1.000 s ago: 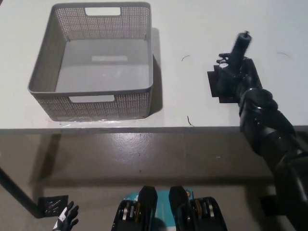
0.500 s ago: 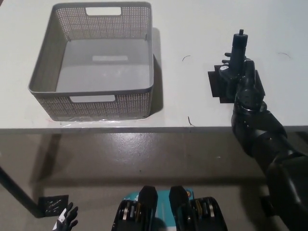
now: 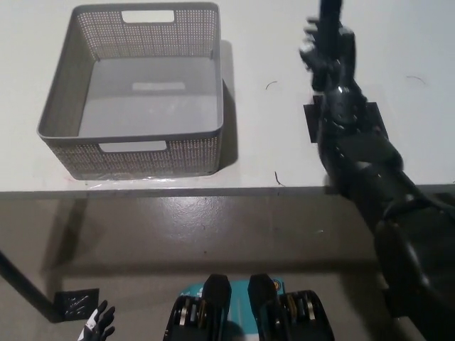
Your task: Use the right hand to pick up a electric screw driver and put it into a container on the left side
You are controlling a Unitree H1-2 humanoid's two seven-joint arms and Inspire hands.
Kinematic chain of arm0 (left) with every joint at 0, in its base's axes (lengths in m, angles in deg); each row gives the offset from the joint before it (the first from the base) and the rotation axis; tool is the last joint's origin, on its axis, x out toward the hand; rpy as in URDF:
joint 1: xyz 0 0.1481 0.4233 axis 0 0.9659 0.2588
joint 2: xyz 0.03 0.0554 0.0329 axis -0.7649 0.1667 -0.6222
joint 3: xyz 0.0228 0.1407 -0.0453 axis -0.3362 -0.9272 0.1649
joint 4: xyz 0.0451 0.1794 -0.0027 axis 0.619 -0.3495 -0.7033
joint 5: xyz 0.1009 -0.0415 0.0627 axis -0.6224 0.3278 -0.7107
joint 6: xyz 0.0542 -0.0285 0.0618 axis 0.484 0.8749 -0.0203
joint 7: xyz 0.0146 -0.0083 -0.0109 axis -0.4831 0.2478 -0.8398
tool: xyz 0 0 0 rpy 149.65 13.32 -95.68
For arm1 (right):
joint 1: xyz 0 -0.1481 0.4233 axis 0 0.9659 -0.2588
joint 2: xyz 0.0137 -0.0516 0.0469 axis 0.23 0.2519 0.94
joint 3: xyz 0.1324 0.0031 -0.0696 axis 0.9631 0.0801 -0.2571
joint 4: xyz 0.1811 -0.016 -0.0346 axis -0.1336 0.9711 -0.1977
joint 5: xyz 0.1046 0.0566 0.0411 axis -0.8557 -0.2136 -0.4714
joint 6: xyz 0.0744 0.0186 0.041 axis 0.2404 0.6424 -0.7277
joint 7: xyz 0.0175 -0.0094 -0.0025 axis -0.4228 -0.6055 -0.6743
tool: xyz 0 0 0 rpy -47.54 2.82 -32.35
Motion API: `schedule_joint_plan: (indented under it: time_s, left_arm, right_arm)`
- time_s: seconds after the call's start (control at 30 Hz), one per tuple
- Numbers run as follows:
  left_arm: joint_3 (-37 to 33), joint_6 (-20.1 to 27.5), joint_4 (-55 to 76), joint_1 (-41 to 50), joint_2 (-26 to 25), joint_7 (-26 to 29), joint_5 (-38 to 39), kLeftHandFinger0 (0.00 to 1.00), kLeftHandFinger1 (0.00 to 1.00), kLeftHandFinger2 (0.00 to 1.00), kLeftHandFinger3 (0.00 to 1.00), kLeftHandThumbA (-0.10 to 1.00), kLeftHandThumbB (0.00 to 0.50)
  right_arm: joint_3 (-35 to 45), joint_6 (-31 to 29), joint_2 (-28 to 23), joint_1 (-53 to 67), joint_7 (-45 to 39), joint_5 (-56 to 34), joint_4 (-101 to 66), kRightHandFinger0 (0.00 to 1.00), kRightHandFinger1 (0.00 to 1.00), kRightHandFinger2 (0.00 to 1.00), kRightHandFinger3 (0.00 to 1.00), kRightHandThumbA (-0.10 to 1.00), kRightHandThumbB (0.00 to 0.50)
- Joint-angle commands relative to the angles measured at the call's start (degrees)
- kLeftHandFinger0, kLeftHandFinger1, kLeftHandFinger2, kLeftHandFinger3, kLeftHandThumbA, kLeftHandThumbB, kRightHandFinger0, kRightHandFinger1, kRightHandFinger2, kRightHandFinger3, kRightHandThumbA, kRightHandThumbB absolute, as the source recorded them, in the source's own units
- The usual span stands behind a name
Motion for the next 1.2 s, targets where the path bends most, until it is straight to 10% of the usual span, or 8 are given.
schedule_joint_plan:
  time_s: [0.0,1.17]
  left_arm:
    - [0.5,2.1,-0.6,0.3,-0.3,-0.1,0.8,1.00,1.00,1.00,1.00,0.98,0.173]
    - [-1.8,2.1,-0.5,1.4,-0.4,-2.7,0.3,0.96,1.00,1.00,1.00,1.00,0.200]
  right_arm:
    - [-1.7,-5.1,1.2,-5.8,1.1,3.5,-4.7,0.00,0.20,0.62,0.69,-0.10,0.135]
    - [-2.4,-2.4,18.7,-7.6,2.3,4.8,-4.9,0.00,0.18,0.65,0.70,-0.10,0.110]
